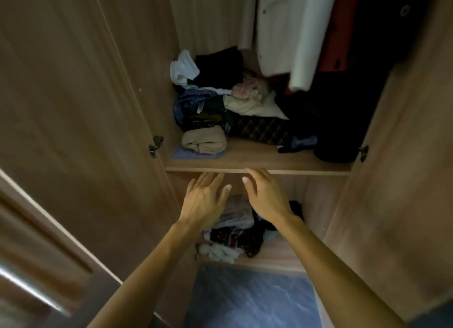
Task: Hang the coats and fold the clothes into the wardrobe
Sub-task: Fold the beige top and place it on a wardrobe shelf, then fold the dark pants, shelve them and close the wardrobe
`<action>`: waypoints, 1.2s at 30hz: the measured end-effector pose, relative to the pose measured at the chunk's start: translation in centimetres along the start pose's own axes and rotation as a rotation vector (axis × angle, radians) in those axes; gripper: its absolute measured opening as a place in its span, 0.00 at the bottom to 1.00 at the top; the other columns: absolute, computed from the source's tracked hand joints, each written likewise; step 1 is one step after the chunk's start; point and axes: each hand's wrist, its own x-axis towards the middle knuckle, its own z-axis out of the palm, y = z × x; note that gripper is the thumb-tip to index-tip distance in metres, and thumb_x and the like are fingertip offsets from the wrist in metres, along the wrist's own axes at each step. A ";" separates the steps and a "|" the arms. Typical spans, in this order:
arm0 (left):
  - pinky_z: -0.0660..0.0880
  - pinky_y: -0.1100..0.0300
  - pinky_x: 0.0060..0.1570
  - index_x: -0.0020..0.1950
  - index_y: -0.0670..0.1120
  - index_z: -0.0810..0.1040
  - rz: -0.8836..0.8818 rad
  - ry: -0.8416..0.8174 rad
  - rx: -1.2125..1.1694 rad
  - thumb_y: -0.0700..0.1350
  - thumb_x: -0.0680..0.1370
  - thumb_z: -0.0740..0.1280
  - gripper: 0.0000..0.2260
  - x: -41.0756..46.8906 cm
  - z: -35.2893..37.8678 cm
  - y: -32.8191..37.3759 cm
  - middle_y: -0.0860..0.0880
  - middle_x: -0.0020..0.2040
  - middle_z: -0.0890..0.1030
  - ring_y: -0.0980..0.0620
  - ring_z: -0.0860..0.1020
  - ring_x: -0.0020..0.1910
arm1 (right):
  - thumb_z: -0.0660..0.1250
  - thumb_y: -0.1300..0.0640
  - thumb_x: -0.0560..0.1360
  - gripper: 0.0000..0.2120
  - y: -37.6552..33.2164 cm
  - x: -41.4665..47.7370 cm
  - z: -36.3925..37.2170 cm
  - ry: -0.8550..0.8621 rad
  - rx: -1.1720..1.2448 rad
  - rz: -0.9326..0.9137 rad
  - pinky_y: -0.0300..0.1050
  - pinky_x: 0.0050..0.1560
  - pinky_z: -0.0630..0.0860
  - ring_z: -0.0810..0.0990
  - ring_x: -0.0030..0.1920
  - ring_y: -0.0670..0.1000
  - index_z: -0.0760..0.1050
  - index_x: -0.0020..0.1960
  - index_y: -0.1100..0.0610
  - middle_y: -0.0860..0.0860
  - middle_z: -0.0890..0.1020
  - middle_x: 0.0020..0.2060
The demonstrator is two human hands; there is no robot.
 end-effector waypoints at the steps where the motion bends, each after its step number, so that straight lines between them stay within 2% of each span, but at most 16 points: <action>1: 0.55 0.47 0.71 0.74 0.50 0.63 0.009 -0.015 -0.019 0.58 0.81 0.52 0.24 -1.0 0.0 0.5 0.46 0.74 0.65 0.46 0.59 0.74 | 0.57 0.51 0.81 0.19 -0.5 -1.3 -0.6 0.016 -0.008 0.007 0.53 0.61 0.72 0.74 0.62 0.55 0.72 0.66 0.59 0.55 0.77 0.62; 4: 0.58 0.50 0.71 0.76 0.53 0.59 0.034 -0.053 -0.103 0.59 0.81 0.51 0.24 -4.0 -0.4 2.0 0.45 0.75 0.62 0.47 0.58 0.75 | 0.57 0.51 0.81 0.18 -1.6 -5.4 -2.4 0.024 -0.063 0.049 0.50 0.62 0.71 0.74 0.64 0.53 0.73 0.66 0.58 0.53 0.77 0.63; 7: 0.60 0.51 0.70 0.76 0.53 0.58 0.089 -0.087 -0.170 0.61 0.81 0.50 0.26 -7.1 -1.0 3.2 0.45 0.75 0.62 0.47 0.59 0.74 | 0.56 0.49 0.81 0.18 -2.8 -9.4 -3.9 0.017 -0.094 0.110 0.48 0.64 0.70 0.73 0.65 0.52 0.72 0.67 0.56 0.51 0.76 0.64; 10: 0.54 0.50 0.72 0.75 0.52 0.62 0.131 -0.099 -0.186 0.63 0.78 0.46 0.29 -10.6 -1.9 3.7 0.46 0.75 0.64 0.47 0.58 0.75 | 0.58 0.51 0.81 0.17 -4.9 -13.6 -4.6 0.044 -0.153 0.161 0.44 0.60 0.72 0.76 0.61 0.52 0.73 0.66 0.56 0.51 0.78 0.62; 13: 0.47 0.47 0.73 0.74 0.52 0.65 0.193 -0.097 -0.212 0.64 0.76 0.43 0.31 -13.8 -2.5 4.1 0.46 0.75 0.64 0.47 0.54 0.76 | 0.59 0.51 0.80 0.16 -7.6 -18.5 -4.3 0.113 -0.186 0.236 0.44 0.56 0.74 0.78 0.57 0.52 0.75 0.64 0.56 0.52 0.80 0.59; 16: 0.48 0.46 0.73 0.72 0.50 0.68 0.274 -0.106 -0.307 0.66 0.74 0.42 0.35 -17.3 -2.2 5.2 0.45 0.73 0.66 0.46 0.57 0.75 | 0.57 0.49 0.79 0.18 -10.1 -23.9 -4.3 0.210 -0.205 0.361 0.43 0.54 0.75 0.79 0.54 0.50 0.76 0.63 0.55 0.50 0.81 0.57; 19: 0.49 0.47 0.73 0.71 0.49 0.70 0.338 -0.198 -0.392 0.65 0.74 0.42 0.35 -21.2 -1.0 7.4 0.46 0.71 0.69 0.46 0.60 0.74 | 0.57 0.49 0.77 0.18 -12.0 -29.4 -5.2 0.265 -0.228 0.481 0.41 0.51 0.74 0.80 0.51 0.50 0.78 0.59 0.55 0.50 0.83 0.53; 21: 0.52 0.48 0.71 0.69 0.48 0.72 0.419 -0.268 -0.426 0.65 0.74 0.43 0.34 -23.9 -0.5 10.0 0.46 0.69 0.72 0.45 0.64 0.72 | 0.57 0.48 0.77 0.18 -12.8 -33.5 -7.0 0.308 -0.235 0.564 0.41 0.53 0.74 0.80 0.52 0.50 0.78 0.59 0.55 0.50 0.83 0.54; 24: 0.63 0.45 0.66 0.64 0.46 0.77 0.562 -0.292 -0.512 0.61 0.76 0.49 0.29 -27.7 -0.6 15.2 0.44 0.62 0.78 0.42 0.72 0.65 | 0.57 0.47 0.78 0.18 -13.8 -39.8 -11.3 0.398 -0.290 0.656 0.40 0.54 0.73 0.80 0.53 0.50 0.78 0.59 0.55 0.50 0.82 0.54; 27: 0.68 0.44 0.62 0.63 0.46 0.77 0.709 -0.317 -0.617 0.61 0.78 0.51 0.26 -32.2 -1.2 20.2 0.45 0.62 0.78 0.44 0.73 0.64 | 0.58 0.48 0.78 0.18 -15.3 -46.9 -15.3 0.506 -0.337 0.731 0.43 0.57 0.74 0.79 0.55 0.50 0.77 0.61 0.55 0.51 0.81 0.57; 29: 0.68 0.44 0.63 0.65 0.48 0.76 0.788 -0.336 -0.665 0.63 0.79 0.49 0.27 -35.8 -1.7 23.8 0.46 0.64 0.77 0.44 0.72 0.66 | 0.58 0.47 0.79 0.18 -16.6 -51.8 -17.4 0.575 -0.366 0.768 0.41 0.58 0.73 0.79 0.56 0.49 0.76 0.63 0.55 0.51 0.81 0.57; 32: 0.60 0.46 0.70 0.69 0.50 0.72 0.824 -0.415 -0.708 0.66 0.76 0.47 0.31 -42.9 -2.8 29.5 0.47 0.70 0.72 0.46 0.65 0.71 | 0.58 0.49 0.80 0.17 -18.7 -59.8 -20.0 0.642 -0.393 0.834 0.35 0.59 0.70 0.78 0.58 0.48 0.75 0.64 0.55 0.51 0.80 0.59; 36: 0.57 0.48 0.72 0.70 0.48 0.70 0.897 -0.531 -0.776 0.62 0.78 0.52 0.27 -54.7 -4.0 36.7 0.47 0.70 0.71 0.47 0.65 0.72 | 0.58 0.49 0.80 0.17 -22.4 -72.0 -24.4 0.735 -0.446 0.929 0.29 0.60 0.64 0.76 0.60 0.46 0.75 0.65 0.54 0.49 0.79 0.61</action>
